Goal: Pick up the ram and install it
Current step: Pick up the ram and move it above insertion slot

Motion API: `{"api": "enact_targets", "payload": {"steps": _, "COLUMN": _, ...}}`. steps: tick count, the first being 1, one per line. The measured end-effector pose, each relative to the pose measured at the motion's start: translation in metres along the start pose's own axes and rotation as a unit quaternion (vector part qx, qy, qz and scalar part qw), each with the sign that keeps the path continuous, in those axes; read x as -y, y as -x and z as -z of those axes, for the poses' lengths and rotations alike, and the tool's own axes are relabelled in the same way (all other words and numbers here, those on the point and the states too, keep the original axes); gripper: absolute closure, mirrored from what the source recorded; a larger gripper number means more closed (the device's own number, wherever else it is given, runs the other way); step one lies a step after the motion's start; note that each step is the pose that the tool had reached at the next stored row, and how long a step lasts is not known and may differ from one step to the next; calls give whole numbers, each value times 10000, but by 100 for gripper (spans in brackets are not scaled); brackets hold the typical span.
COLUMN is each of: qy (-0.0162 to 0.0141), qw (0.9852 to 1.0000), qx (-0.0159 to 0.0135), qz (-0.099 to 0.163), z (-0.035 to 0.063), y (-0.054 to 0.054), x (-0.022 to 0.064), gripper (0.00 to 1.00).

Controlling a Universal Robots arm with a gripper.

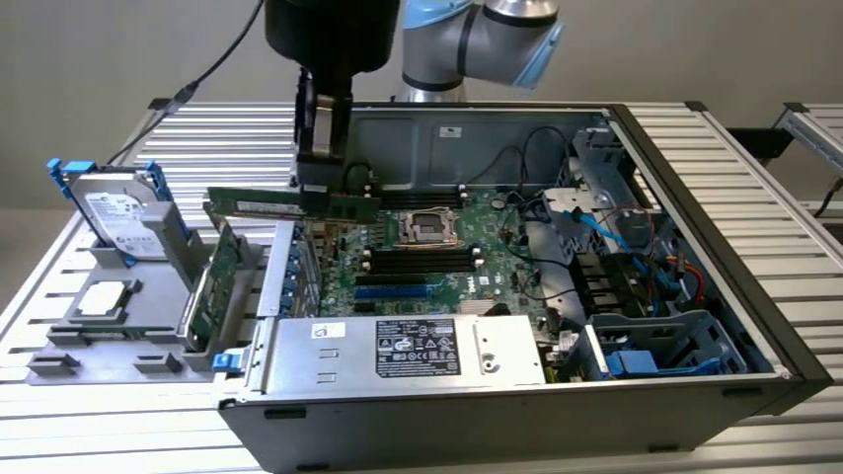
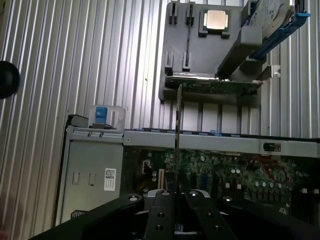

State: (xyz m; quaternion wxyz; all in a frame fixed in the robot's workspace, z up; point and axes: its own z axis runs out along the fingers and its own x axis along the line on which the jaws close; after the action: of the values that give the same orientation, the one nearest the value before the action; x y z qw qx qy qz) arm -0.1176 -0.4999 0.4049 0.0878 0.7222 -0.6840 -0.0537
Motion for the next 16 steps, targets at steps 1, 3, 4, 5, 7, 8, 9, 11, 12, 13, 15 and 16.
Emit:
{"api": "enact_targets", "payload": {"steps": 1, "qy": 0, "qw": 10000, "qx": -3, "qz": 0, "z": 2, "y": 27, "x": 38, "gripper": 87}}
{"api": "enact_targets", "payload": {"steps": 3, "qy": -1, "qw": 10000, "qx": -7, "qz": -2, "z": 4, "y": 81, "x": 112, "gripper": 87}}
{"api": "enact_targets", "payload": {"steps": 4, "qy": -2, "qw": 10000, "qx": -8, "qz": -2, "z": 4, "y": 109, "x": 146, "gripper": 87}}
{"api": "enact_targets", "payload": {"steps": 5, "qy": -4, "qw": 10000, "qx": -9, "qz": -2, "z": 5, "y": 135, "x": 176, "gripper": 87}}
{"api": "enact_targets", "payload": {"steps": 7, "qy": -17, "qw": 10000, "qx": -11, "qz": -3, "z": 9, "y": 189, "x": 234, "gripper": 87}}
{"api": "enact_targets", "payload": {"steps": 8, "qy": -34, "qw": 10000, "qx": -12, "qz": -4, "z": 12, "y": 211, "x": 256, "gripper": 87}}
{"api": "enact_targets", "payload": {"steps": 9, "qy": -54, "qw": 10000, "qx": -13, "qz": -5, "z": 16, "y": 232, "x": 276, "gripper": 87}}
{"api": "enact_targets", "payload": {"steps": 11, "qy": -103, "qw": 9999, "qx": -15, "qz": -8, "z": 23, "y": 273, "x": 314, "gripper": 87}}
{"api": "enact_targets", "payload": {"steps": 12, "qy": -129, "qw": 9999, "qx": -16, "qz": -9, "z": 27, "y": 292, "x": 332, "gripper": 87}}
{"api": "enact_targets", "payload": {"steps": 13, "qy": -159, "qw": 9999, "qx": -18, "qz": -11, "z": 32, "y": 313, "x": 351, "gripper": 87}}
{"api": "enact_targets", "payload": {"steps": 15, "qy": -223, "qw": 9997, "qx": -21, "qz": -15, "z": 39, "y": 346, "x": 384, "gripper": 87}}
{"api": "enact_targets", "payload": {"steps": 16, "qy": -256, "qw": 9997, "qx": -20, "qz": -16, "z": 42, "y": 357, "x": 398, "gripper": 87}}
